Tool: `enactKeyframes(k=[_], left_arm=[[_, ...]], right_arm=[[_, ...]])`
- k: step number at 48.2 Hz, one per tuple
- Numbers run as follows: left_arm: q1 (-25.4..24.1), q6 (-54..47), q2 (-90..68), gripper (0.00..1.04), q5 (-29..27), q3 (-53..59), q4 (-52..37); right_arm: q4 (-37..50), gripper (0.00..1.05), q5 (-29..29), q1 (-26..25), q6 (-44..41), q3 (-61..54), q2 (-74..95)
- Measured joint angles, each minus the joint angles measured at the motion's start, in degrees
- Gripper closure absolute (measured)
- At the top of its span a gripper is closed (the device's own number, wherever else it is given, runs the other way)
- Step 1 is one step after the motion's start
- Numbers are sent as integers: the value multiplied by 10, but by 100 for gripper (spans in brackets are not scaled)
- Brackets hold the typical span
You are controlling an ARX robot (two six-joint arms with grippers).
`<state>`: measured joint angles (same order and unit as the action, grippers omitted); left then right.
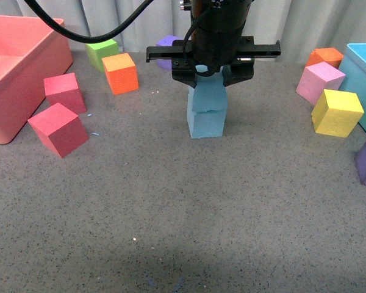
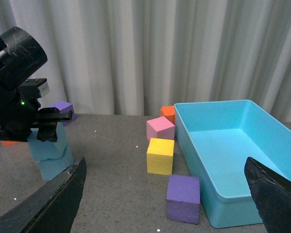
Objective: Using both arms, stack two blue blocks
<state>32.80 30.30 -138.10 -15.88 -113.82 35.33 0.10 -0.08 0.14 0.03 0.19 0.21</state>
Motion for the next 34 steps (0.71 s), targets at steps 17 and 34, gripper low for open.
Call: enactKeyframes(k=[17,34], left_arm=[[5,-2,7,10,14,15,-17],[1,-50,135,14,-78,175,-203]], right_arm=[[0,10,0,0,0,0,0],[0,10,0,0,0,0,0]])
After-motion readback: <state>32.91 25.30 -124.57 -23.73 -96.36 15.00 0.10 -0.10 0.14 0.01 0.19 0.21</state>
